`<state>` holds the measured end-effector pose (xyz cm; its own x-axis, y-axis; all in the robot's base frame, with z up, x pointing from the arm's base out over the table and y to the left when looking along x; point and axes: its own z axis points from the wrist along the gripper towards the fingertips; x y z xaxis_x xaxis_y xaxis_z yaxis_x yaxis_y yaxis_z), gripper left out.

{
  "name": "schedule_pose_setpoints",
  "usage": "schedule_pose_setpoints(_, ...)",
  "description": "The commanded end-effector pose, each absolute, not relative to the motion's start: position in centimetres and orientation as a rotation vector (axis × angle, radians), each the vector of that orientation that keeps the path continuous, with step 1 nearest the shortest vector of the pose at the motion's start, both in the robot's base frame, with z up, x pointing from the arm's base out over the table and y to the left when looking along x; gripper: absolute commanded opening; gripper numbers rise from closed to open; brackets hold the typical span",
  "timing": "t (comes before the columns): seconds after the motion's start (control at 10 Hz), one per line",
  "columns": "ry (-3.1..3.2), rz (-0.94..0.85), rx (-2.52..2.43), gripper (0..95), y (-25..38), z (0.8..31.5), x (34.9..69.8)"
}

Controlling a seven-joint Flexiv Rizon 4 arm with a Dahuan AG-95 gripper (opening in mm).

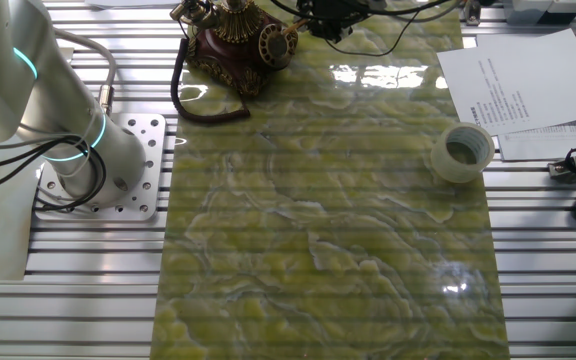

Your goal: Dial a number on an old rotary phone

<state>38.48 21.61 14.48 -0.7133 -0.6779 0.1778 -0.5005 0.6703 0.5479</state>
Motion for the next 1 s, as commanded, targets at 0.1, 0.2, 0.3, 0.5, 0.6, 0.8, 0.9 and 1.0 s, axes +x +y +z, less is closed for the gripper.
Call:
schedule_pose_setpoints(0.1,-2.522,-0.666,0.919,0.0,21.56,14.51,38.41)
schedule_pose_setpoints(0.2,-2.521,-0.664,0.913,0.0,21.56,14.51,38.41)
schedule_pose_setpoints(0.3,-2.520,-0.664,0.910,0.0,21.56,14.51,38.41)
schedule_pose_setpoints(0.5,-2.517,-0.665,0.910,0.0,21.56,14.51,38.41)
schedule_pose_setpoints(0.6,-2.516,-0.666,0.910,0.0,21.56,14.51,38.41)
schedule_pose_setpoints(0.8,-2.516,-0.666,0.911,0.0,21.56,14.51,38.41)
schedule_pose_setpoints(0.9,-2.517,-0.663,0.904,0.0,21.56,14.51,38.41)
schedule_pose_setpoints(1.0,-2.519,-0.663,0.900,0.0,21.56,14.51,38.41)
